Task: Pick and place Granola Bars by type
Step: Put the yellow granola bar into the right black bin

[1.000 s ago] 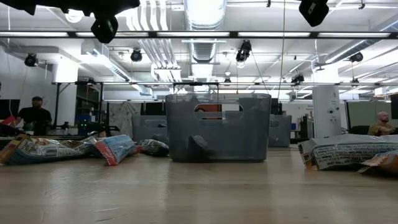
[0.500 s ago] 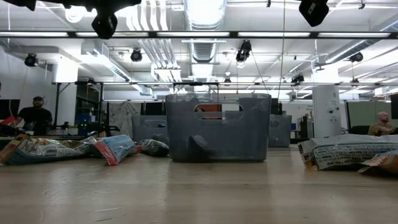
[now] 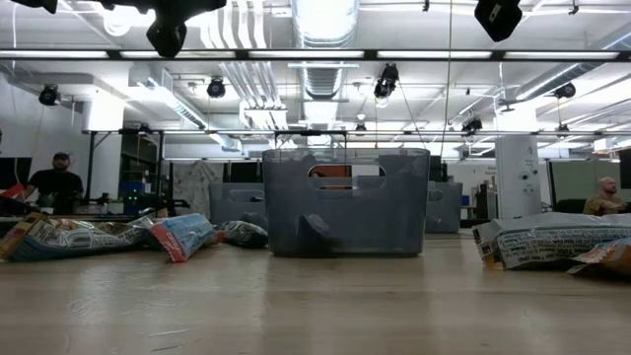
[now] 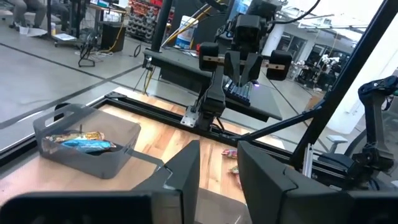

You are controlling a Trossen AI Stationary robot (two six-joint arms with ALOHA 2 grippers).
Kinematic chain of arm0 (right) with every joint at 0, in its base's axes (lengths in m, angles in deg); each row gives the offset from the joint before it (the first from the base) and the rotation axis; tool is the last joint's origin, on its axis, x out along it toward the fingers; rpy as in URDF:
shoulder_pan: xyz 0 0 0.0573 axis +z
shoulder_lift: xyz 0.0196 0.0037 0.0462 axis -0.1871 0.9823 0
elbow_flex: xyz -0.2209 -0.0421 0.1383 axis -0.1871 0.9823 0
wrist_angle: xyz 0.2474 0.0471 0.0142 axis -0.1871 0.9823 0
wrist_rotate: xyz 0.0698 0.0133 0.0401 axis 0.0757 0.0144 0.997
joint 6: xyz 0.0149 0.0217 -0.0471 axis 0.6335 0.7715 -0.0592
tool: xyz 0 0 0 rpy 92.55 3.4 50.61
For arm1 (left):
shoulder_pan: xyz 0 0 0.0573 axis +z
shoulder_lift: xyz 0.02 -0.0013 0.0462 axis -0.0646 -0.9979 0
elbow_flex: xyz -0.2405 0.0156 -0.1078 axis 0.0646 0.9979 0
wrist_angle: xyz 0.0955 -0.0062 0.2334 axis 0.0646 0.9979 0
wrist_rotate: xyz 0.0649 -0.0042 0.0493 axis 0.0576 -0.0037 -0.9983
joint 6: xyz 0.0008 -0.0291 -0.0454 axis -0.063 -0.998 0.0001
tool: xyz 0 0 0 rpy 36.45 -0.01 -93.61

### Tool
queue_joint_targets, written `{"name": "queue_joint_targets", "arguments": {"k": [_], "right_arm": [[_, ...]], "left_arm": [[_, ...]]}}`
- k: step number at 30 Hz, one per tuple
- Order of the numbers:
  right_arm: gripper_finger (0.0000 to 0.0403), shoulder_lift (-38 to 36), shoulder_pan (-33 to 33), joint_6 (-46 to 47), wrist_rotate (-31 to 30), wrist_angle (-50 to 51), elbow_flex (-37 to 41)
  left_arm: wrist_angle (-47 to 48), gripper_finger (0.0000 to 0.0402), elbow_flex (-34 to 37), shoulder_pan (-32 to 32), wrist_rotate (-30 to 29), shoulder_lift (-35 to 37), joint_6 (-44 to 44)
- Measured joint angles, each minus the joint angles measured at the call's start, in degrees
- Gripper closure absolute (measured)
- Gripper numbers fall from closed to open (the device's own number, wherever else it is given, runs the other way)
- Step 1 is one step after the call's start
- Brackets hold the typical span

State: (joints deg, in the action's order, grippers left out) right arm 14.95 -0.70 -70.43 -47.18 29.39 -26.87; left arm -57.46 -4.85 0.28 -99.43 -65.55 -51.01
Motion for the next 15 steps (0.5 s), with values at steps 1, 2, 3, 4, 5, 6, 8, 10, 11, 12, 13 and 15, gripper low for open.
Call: {"name": "queue_joint_targets", "arguments": {"k": [1, 2, 3, 4, 5, 6, 8, 10, 11, 12, 13, 15], "right_arm": [[0.0390, 0.00, 0.00, 0.00, 0.00, 0.01, 0.00], [0.0390, 0.00, 0.00, 0.00, 0.00, 0.00, 0.00], [0.0390, 0.00, 0.00, 0.00, 0.00, 0.01, 0.00], [0.0390, 0.00, 0.00, 0.00, 0.00, 0.00, 0.00], [0.0390, 0.00, 0.00, 0.01, 0.00, 0.00, 0.00], [0.0390, 0.00, 0.00, 0.04, 0.00, 0.00, 0.00], [0.0390, 0.00, 0.00, 0.13, 0.00, 0.00, 0.00], [0.0390, 0.00, 0.00, 0.20, 0.00, 0.00, 0.00], [0.0390, 0.00, 0.00, 0.20, 0.02, -0.02, 0.00], [0.0390, 0.00, 0.00, 0.20, 0.00, -0.02, 0.00], [0.0390, 0.00, 0.00, 0.20, 0.01, -0.02, 0.00], [0.0390, 0.00, 0.00, 0.20, 0.01, -0.02, 0.00]], "left_arm": [[-0.02, 0.0310, 0.06, 0.00, 0.10, -0.08, 0.17], [0.06, 0.0310, 0.09, 0.00, 0.35, -0.15, 0.83], [0.22, 0.0311, 0.10, 0.02, 0.59, -0.22, 1.95], [0.21, 0.0314, 0.11, 0.03, 0.86, -0.26, 3.39], [0.18, 0.0320, 0.11, 0.01, 1.19, -0.29, 4.67], [0.16, 0.0327, 0.11, 0.00, 1.56, -0.29, 5.38], [0.16, 0.0350, 0.11, 0.00, 2.09, -0.32, 6.00], [0.16, 0.0379, 0.11, -0.02, 2.14, -0.32, 6.30], [0.15, 0.0390, 0.09, 0.00, 2.16, -0.32, 6.51], [0.14, 0.0395, 0.11, -0.02, 2.18, -0.32, 6.99], [0.14, 0.0397, 0.11, -0.02, 2.38, -0.32, 7.69], [0.17, 0.0400, 0.09, 0.00, 2.81, -0.32, 8.94]]}}
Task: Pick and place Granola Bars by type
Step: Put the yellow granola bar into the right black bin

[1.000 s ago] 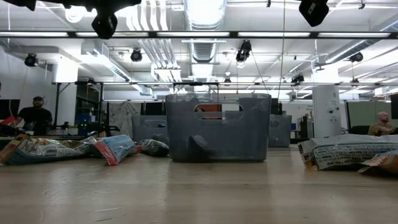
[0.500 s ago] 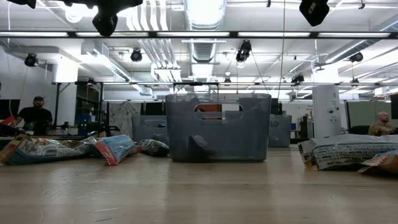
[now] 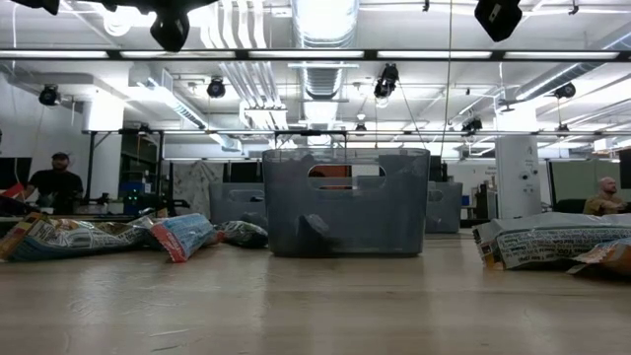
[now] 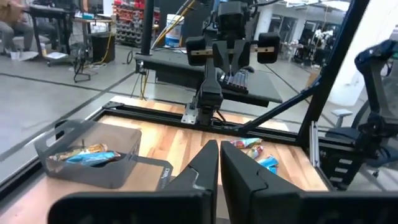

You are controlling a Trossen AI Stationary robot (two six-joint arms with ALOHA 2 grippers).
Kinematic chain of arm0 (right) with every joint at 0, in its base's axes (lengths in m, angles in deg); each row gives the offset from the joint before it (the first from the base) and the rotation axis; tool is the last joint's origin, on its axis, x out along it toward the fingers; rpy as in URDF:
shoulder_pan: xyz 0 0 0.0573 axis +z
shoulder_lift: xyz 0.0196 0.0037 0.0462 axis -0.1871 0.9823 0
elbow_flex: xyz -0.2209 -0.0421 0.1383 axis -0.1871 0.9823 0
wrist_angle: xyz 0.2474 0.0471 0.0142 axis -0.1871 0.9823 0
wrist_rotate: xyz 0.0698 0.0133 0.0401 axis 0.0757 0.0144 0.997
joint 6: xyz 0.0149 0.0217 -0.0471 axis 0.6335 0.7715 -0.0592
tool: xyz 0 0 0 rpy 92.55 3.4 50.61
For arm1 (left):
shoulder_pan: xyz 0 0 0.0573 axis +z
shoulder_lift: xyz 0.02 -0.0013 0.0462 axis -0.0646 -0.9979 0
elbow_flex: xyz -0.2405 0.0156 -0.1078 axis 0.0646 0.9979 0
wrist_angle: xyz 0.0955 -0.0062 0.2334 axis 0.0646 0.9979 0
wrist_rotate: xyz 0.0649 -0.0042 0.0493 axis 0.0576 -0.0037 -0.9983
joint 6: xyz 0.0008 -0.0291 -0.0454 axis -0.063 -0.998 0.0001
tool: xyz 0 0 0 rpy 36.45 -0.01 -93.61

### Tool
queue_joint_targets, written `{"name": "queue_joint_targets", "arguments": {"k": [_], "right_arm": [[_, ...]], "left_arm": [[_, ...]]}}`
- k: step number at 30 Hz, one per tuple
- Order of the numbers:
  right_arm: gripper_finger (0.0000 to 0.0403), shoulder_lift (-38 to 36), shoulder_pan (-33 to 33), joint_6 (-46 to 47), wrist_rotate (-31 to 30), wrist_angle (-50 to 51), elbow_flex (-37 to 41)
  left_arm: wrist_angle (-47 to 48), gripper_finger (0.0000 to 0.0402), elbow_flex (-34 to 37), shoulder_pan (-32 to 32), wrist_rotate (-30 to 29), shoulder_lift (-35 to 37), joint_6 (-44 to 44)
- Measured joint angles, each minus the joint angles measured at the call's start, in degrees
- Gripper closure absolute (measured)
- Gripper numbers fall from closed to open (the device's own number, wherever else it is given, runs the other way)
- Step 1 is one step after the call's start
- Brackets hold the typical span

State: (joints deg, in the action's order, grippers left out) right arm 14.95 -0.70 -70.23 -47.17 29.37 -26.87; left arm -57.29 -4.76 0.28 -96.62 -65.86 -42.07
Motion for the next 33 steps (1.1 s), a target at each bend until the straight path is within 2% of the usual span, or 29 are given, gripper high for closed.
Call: {"name": "queue_joint_targets", "arguments": {"k": [5, 11, 18, 25, 29, 33], "right_arm": [[0.0390, 0.00, 0.02, 0.00, 0.01, 0.00, 0.00], [0.0390, -0.02, 0.04, 0.00, 0.01, 0.00, 0.00], [0.0390, -0.02, 0.04, -0.02, -0.01, 0.00, 0.00], [0.0390, -0.02, 0.02, -0.17, 0.01, -0.01, 0.00], [0.0390, -0.02, 0.02, -0.17, 0.01, -0.02, 0.00], [0.0390, -0.02, 0.02, -0.11, 0.11, 0.00, 0.00]], "left_arm": [[5.72, 0.0401, -2.63, 0.00, 0.32, 0.00, 0.51], [20.89, 0.0392, -9.70, 0.87, -1.82, -0.31, -4.38], [24.21, 0.0317, -16.19, 1.09, -2.52, -0.42, -4.82], [27.66, 0.0242, -14.68, 1.09, -2.86, -1.15, -15.00], [33.07, 0.0220, -14.60, 1.09, -2.81, -4.16, -19.89], [34.26, 0.0218, -14.60, 1.09, -0.14, -7.84, -21.08]]}}
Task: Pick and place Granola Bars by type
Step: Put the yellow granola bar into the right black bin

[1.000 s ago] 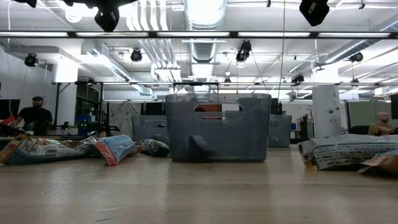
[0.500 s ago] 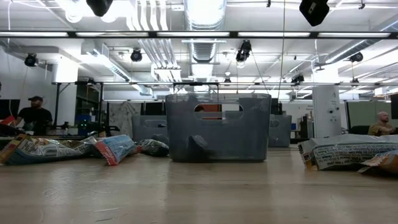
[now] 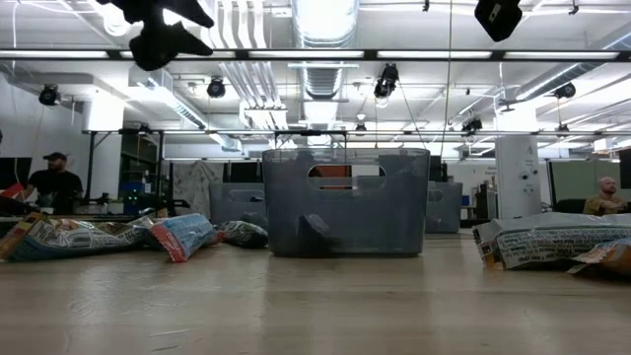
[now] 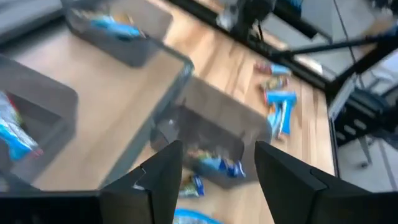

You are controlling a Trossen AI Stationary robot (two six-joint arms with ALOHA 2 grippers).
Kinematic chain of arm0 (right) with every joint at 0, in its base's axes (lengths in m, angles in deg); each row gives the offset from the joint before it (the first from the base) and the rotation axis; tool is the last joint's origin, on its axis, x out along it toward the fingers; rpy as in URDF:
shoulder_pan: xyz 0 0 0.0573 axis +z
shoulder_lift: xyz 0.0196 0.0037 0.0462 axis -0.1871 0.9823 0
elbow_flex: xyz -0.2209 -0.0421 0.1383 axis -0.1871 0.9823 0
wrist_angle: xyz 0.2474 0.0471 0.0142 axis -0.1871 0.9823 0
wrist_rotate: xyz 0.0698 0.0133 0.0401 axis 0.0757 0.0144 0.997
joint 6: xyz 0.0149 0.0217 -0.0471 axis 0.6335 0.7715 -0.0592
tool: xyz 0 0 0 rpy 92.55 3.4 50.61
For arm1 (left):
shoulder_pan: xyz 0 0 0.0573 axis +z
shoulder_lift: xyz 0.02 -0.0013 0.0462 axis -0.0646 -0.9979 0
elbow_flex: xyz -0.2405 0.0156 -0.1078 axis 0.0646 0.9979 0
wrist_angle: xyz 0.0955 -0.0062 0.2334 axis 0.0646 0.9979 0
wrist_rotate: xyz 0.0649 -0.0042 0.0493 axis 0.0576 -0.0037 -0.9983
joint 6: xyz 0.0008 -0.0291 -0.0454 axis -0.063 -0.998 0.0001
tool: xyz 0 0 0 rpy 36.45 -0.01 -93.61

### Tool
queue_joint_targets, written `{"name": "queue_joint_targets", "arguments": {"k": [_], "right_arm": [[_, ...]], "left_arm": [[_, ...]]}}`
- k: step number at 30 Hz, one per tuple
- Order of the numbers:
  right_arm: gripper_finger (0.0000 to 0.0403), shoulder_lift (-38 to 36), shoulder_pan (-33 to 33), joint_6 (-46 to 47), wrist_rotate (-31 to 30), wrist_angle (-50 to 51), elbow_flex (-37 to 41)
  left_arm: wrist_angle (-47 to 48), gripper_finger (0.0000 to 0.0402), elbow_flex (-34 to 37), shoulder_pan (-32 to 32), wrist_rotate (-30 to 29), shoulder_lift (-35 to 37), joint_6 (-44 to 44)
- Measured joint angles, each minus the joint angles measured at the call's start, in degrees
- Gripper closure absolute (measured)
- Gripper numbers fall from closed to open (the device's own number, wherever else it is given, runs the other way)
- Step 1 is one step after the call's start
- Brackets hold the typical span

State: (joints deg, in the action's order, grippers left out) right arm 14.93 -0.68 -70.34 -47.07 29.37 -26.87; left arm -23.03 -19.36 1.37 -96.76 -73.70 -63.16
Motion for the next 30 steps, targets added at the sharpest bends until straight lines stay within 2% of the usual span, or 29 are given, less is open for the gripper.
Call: {"name": "queue_joint_targets", "arguments": {"k": [5, 10, 20, 24, 30], "right_arm": [[0.0390, 0.00, -0.02, 0.09, 0.36, 0.00, 0.00], [0.0390, 0.00, -0.02, 0.06, 0.52, 0.04, 0.00], [0.0390, 0.00, -0.02, -0.07, 0.50, 0.07, 0.00], [0.0390, 0.00, -0.02, -0.03, 0.50, 0.07, 0.00], [0.0390, 0.00, 0.02, 0.15, 0.47, -0.02, 0.00]], "left_arm": [[2.61, 0.0218, -2.49, -0.02, 3.18, -4.31, 2.81], [12.07, 0.0218, -10.10, 0.00, 3.33, -8.97, 7.81], [34.29, 0.0218, -26.46, 0.00, 3.02, -21.43, 29.22], [38.00, 0.0218, -28.81, 0.00, 0.28, -26.43, 36.45], [39.08, 0.0218, -29.18, 0.02, -2.28, -32.32, 40.49]]}}
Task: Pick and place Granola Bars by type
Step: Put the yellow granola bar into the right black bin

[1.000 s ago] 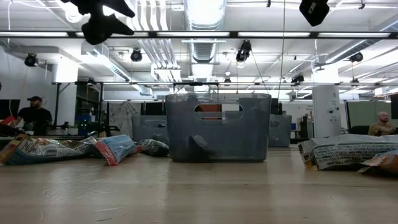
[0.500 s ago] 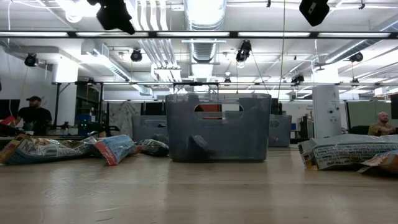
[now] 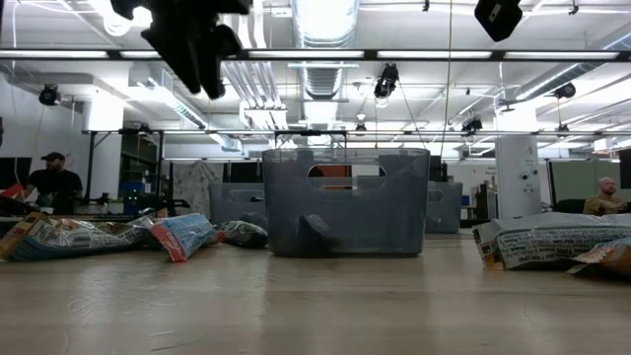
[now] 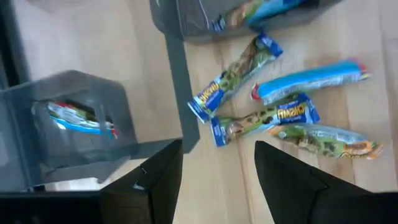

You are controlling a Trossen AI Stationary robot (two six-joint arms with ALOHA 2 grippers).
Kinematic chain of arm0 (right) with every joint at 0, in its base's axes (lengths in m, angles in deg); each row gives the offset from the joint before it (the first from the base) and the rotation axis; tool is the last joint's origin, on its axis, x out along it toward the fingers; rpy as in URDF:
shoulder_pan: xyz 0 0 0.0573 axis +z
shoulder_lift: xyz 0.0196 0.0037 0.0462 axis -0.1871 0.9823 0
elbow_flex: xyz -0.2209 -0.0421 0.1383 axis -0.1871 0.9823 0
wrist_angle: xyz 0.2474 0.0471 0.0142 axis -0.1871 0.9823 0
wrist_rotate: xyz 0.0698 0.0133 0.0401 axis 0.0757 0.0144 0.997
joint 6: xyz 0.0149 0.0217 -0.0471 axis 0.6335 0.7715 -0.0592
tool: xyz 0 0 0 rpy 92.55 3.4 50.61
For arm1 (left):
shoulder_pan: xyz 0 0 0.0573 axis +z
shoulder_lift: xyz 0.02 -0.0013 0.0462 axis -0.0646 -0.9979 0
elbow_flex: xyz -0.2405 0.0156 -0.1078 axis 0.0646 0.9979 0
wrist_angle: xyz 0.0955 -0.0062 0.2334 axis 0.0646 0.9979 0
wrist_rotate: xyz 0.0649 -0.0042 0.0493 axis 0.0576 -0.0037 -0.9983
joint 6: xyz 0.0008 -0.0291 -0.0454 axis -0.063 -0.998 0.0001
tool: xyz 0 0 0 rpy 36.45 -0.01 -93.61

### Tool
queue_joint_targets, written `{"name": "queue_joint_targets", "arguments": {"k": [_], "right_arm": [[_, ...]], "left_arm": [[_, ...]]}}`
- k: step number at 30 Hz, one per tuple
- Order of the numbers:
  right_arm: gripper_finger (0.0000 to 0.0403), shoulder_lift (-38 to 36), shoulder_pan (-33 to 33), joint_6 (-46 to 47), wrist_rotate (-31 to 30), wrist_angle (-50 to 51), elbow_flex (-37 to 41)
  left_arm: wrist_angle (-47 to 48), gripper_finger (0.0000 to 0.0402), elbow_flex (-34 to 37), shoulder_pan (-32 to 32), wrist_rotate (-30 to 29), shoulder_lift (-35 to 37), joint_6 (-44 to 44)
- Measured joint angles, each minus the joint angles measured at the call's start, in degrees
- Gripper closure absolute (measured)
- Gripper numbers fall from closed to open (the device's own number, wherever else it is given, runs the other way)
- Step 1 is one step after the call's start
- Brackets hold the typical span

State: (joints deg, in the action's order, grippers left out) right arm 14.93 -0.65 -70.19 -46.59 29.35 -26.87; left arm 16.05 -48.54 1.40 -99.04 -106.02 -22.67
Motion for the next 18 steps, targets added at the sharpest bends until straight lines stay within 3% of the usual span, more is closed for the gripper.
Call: {"name": "queue_joint_targets", "arguments": {"k": [6, 14, 18], "right_arm": [[0.0390, 0.00, 0.00, 0.42, 0.00, 0.04, 0.00], [0.0390, 0.00, 0.00, 0.16, 0.00, 0.08, 0.00], [0.0390, 0.00, 0.00, 0.09, 0.00, 0.09, 0.00]], "left_arm": [[0.07, 0.0218, 0.00, 0.04, -0.08, -3.99, -9.92], [0.45, 0.0218, 0.01, 1.08, -1.49, -6.81, -48.99], [1.07, 0.0218, 0.00, 1.78, -1.41, -6.85, -63.58]]}}
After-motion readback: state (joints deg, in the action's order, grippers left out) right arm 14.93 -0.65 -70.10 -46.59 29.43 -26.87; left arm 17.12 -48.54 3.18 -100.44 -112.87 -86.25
